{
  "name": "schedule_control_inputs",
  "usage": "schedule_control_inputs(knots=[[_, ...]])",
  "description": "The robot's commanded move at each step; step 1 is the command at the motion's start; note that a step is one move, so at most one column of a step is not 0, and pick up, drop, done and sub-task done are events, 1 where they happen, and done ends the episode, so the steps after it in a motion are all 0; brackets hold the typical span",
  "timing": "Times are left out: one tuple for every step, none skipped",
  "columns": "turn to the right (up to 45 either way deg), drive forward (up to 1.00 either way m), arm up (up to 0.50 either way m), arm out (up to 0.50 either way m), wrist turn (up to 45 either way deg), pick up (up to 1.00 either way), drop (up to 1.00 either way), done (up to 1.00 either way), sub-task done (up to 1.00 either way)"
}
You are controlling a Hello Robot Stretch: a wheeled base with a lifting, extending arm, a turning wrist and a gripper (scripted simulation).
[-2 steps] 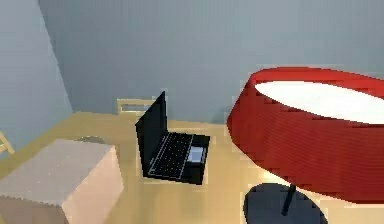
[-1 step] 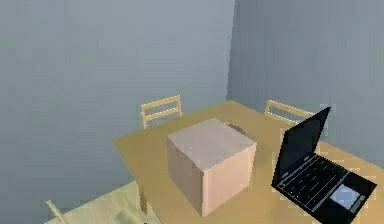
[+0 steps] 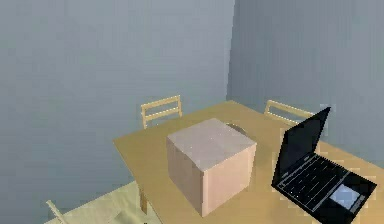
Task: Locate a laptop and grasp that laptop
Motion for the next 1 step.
schedule_control_inputs(knots=[[-33.0,0.00,0.00,0.00,0.0,0.00,0.00,0.00,0.00]])
